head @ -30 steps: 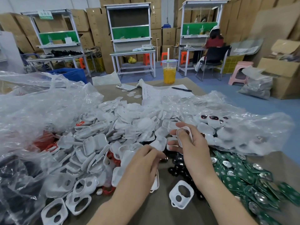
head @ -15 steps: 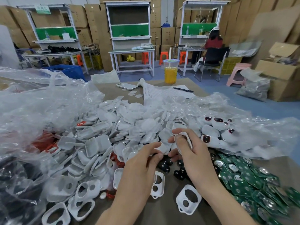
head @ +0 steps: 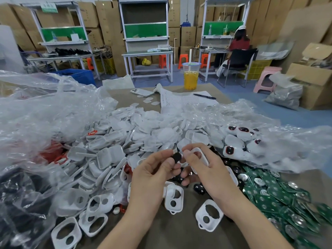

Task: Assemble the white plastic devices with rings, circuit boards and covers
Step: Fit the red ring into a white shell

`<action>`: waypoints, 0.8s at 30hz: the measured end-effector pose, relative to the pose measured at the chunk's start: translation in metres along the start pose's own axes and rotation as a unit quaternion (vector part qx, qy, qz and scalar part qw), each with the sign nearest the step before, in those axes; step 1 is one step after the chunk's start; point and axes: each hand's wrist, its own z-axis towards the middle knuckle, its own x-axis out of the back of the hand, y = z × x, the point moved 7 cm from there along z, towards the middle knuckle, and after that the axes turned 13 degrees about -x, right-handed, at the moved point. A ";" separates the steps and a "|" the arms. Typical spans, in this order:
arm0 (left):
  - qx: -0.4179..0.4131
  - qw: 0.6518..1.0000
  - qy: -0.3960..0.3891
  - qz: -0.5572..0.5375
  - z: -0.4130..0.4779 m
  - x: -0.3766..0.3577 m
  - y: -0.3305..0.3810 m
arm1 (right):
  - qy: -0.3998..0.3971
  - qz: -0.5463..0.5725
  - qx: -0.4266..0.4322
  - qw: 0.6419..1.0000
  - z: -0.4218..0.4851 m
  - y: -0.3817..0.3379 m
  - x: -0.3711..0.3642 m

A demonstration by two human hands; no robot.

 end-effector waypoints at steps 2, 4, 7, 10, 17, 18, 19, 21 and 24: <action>0.006 1.000 -0.002 -0.009 -0.001 -0.001 0.000 | -0.009 -0.008 0.006 1.000 -0.001 -0.001 -0.002; 0.011 1.000 -0.006 -0.015 -0.001 -0.001 0.000 | -0.020 -0.016 0.012 1.000 -0.001 -0.001 -0.004; 0.020 0.999 -0.015 -0.032 -0.001 -0.002 0.000 | -0.028 -0.026 0.013 0.999 -0.002 -0.001 -0.005; 0.021 0.999 -0.021 -0.029 -0.001 -0.001 0.000 | -0.027 -0.040 0.017 0.999 -0.002 -0.002 -0.004; 0.007 0.998 -0.063 -0.023 -0.002 -0.008 0.005 | -0.017 -0.059 0.027 0.998 -0.001 -0.002 -0.002; 0.008 0.997 -0.066 -0.025 -0.003 -0.009 0.006 | -0.017 -0.059 0.027 0.998 -0.001 -0.002 -0.003; 0.010 0.997 -0.067 -0.025 -0.003 -0.009 0.006 | -0.018 -0.058 0.028 0.998 -0.001 -0.002 -0.003; 0.012 0.998 -0.067 -0.014 -0.003 -0.007 0.004 | -0.021 -0.058 0.030 0.998 -0.001 -0.002 -0.003; 0.001 0.998 -0.070 0.003 -0.003 -0.006 0.004 | -0.028 -0.050 0.025 0.998 -0.001 -0.002 -0.003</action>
